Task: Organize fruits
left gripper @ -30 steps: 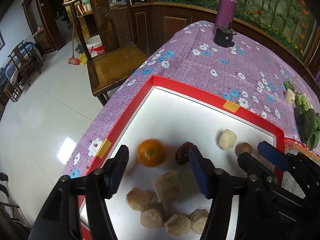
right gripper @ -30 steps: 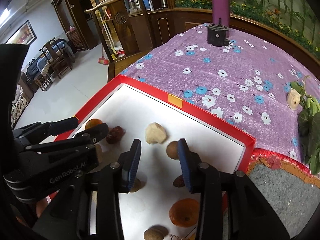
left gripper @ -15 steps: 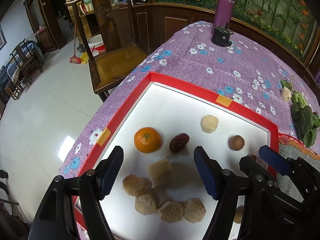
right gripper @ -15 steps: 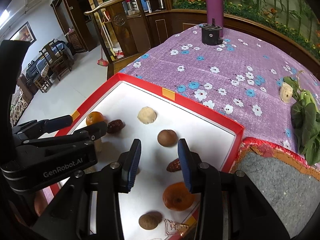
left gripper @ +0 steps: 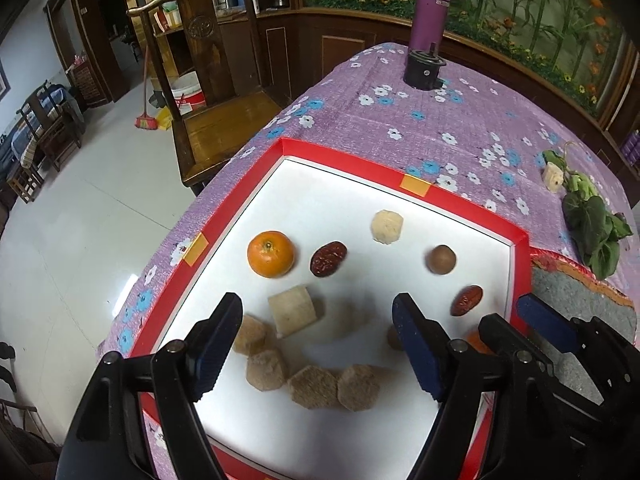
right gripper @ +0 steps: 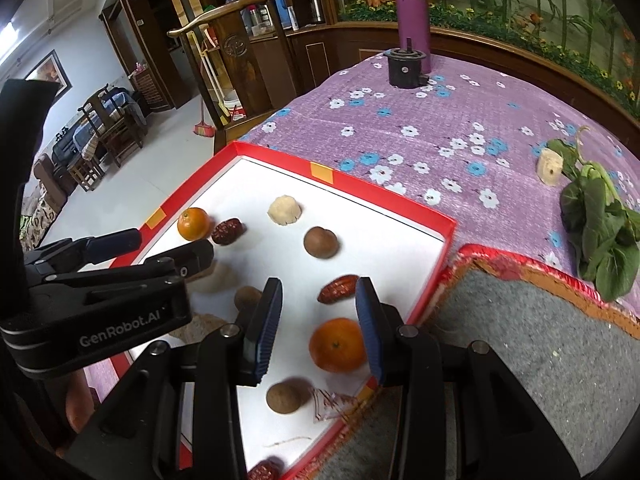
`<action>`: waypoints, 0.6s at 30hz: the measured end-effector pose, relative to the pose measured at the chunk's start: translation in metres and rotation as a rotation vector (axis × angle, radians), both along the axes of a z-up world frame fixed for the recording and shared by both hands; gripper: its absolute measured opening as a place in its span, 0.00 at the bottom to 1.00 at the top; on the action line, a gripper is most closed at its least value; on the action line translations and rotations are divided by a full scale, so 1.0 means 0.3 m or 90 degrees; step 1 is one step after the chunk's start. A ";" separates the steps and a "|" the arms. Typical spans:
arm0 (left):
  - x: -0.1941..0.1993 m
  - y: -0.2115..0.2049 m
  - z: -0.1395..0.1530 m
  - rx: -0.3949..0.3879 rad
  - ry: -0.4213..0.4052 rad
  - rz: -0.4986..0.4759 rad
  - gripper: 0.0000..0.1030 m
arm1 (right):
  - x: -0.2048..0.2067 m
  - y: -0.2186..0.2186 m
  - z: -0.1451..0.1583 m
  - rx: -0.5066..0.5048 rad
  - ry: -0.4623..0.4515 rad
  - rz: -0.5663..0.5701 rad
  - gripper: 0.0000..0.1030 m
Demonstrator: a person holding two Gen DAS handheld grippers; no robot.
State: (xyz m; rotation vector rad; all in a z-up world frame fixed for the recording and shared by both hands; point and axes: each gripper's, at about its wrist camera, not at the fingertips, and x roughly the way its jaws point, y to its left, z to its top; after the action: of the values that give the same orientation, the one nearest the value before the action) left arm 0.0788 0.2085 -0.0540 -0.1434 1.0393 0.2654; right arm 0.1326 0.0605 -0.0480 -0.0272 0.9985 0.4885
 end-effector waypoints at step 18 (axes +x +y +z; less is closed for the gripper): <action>-0.081 -0.048 0.008 -0.029 -0.001 0.027 0.80 | -0.066 -0.082 0.017 0.000 -0.002 -0.004 0.39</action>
State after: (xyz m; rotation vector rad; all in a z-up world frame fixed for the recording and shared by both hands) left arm 0.0547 0.1942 -0.0516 -0.2070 1.0416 0.2802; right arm 0.1127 0.0359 -0.0429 -0.0245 0.9959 0.4836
